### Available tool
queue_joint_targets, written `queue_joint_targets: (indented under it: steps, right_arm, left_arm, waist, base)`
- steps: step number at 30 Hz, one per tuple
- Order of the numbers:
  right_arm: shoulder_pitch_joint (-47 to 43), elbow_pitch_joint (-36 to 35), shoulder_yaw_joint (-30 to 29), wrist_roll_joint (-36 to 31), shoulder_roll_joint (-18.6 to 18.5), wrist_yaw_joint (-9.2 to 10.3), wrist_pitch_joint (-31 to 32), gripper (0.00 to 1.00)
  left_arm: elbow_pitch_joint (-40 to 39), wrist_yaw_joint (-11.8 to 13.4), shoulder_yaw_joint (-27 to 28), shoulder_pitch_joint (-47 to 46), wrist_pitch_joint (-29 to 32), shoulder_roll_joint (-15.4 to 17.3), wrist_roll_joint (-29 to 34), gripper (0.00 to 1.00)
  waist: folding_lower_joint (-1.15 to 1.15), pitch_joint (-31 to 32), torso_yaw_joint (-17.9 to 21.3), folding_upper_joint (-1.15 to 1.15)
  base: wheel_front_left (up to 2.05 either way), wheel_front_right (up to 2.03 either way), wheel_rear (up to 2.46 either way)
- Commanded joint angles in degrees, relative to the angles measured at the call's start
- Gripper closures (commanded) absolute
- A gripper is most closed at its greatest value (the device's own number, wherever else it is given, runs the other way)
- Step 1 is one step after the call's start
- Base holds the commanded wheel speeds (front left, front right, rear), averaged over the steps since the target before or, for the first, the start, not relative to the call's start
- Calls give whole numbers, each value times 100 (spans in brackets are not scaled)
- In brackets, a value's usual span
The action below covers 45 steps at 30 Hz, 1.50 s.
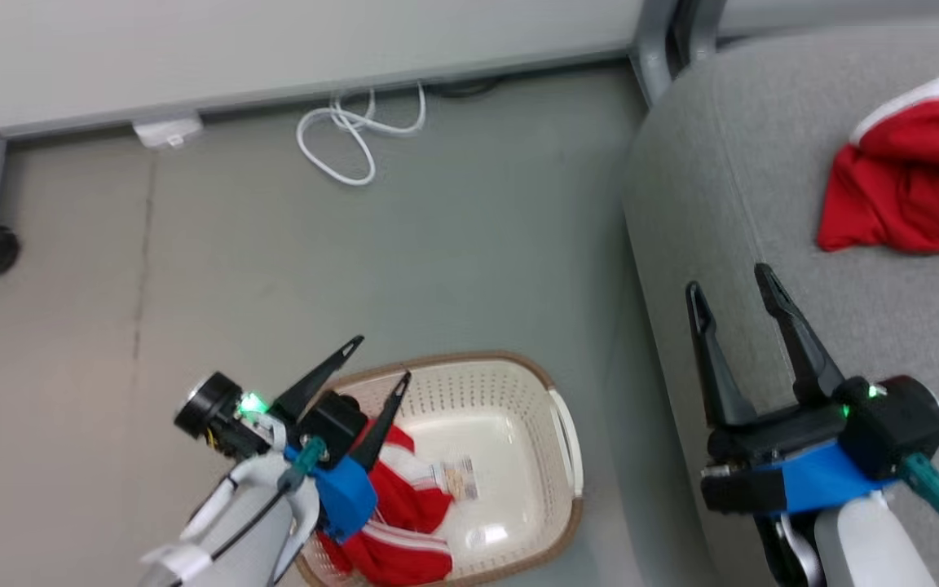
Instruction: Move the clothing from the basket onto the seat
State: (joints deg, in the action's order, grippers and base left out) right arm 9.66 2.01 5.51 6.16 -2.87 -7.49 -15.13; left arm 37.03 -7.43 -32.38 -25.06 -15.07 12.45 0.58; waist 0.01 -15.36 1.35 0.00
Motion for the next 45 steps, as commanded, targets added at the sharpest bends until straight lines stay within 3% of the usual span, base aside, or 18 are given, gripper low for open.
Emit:
queue_joint_targets:
  steps: [1, 9, 24, 29, 37, 45]
  right_arm:
    - [89, -27, 9, -4, -3, -1, -3, 0]
    - [678, -184, 157, -117, -4, -1, -3, 0]
    - [1339, -464, 273, -71, -3, -1, -3, 0]
    - [1453, -550, 288, -16, -3, -1, -3, 0]
    - [1554, -645, 262, 70, -3, -1, -3, 0]
    - [1597, -782, 176, 34, -3, -1, -3, 0]
  left_arm:
    - [41, 2, -8, -112, -15, 50, -30, 0]
    - [1242, 1, -1125, -979, -15, 321, -158, 0]
    - [2964, 0, -3810, -2038, 306, 202, -805, 0]
    - [3116, 0, -4082, -2151, 623, 229, -850, 0]
    - [3218, 0, -4111, -2021, 883, 239, -346, 0]
    - [3361, -1, -4111, -2278, 980, 204, -357, 0]
  waist:
    - [-1, -103, -21, 0]
    - [-1, -1009, 279, 0]
    - [-1, -2317, 553, 0]
    - [-1, -2662, 638, 0]
    - [-1, -3036, 769, 0]
    - [-1, -3428, 841, 0]
  base:
    - [0, 0, 0]
    - [0, 0, 0]
    - [0, 0, 0]
    - [0, 0, 0]
    - [0, 0, 0]
    - [0, 0, 0]
